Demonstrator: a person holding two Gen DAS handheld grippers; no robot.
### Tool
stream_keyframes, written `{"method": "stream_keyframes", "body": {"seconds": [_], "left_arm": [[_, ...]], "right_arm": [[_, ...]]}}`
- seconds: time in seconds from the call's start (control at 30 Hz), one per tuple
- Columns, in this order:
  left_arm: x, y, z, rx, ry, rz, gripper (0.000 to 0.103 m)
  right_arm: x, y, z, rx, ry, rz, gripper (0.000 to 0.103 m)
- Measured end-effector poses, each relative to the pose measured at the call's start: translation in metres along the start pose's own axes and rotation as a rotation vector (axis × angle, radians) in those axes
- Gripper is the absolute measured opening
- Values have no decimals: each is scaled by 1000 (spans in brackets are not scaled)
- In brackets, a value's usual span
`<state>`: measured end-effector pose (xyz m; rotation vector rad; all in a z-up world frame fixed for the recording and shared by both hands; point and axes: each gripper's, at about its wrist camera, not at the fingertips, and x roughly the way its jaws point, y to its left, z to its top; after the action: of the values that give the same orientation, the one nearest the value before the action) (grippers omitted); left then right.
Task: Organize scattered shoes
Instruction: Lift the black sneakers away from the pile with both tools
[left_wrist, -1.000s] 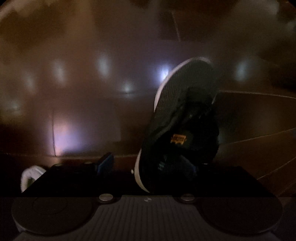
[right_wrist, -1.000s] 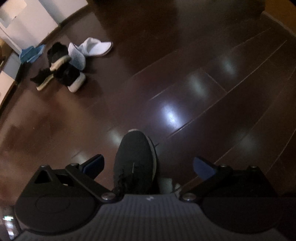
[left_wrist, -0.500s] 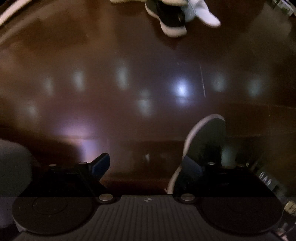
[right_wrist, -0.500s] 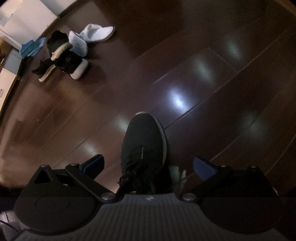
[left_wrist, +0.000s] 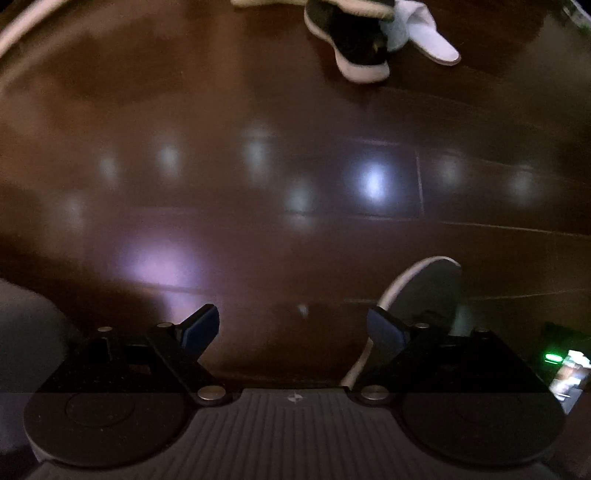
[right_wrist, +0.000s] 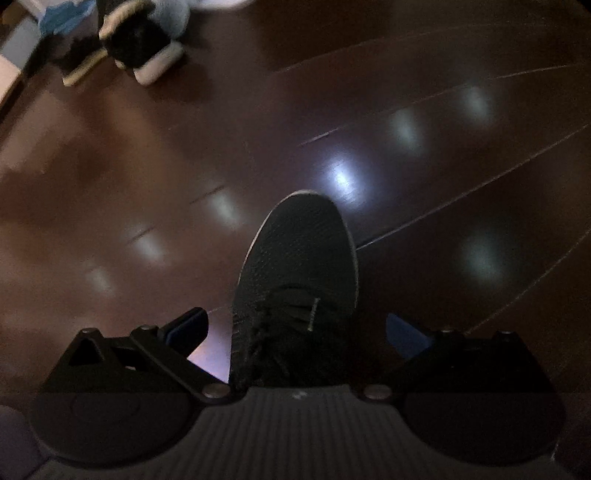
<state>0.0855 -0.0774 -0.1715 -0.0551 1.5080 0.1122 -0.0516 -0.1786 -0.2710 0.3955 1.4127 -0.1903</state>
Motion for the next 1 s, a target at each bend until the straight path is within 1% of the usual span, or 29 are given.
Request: {"method": "stream_keyframes", "body": {"seconds": [0.13, 0.23, 0.3, 0.33, 0.4, 0.43, 0.5, 0.67, 0.83, 0.93, 1.0], "left_arm": [[4, -1, 8, 1, -1, -9, 91], [3, -5, 8, 2, 1, -22, 91], [0, -5, 8, -9, 9, -40, 91], [0, -1, 8, -11, 11, -45, 91], [6, 4, 10, -14, 15, -54, 91], [8, 10, 10, -18, 14, -54, 91], [1, 18, 4, -25, 11, -53, 91], [-9, 26, -1, -22, -20, -34, 91], [-17, 24, -5, 0, -63, -16, 91], [-18, 23, -9, 8, -71, -12, 91], [-18, 22, -12, 14, -68, -13, 91]], "right_arm": [[20, 10, -4, -53, 45, -36, 103], [30, 13, -8, -69, 78, -68, 103], [34, 14, -11, -76, 82, -82, 103], [37, 15, -13, -80, 81, -102, 103], [40, 14, -15, -81, 94, -107, 95], [42, 12, -17, -71, 104, -92, 91], [39, 11, -17, -68, 99, -90, 90], [35, 7, -16, -62, 99, -87, 80], [27, -8, -16, 10, 89, -76, 75], [25, -22, -17, 115, 83, -78, 74], [21, -44, -20, 271, 72, -85, 74]]}}
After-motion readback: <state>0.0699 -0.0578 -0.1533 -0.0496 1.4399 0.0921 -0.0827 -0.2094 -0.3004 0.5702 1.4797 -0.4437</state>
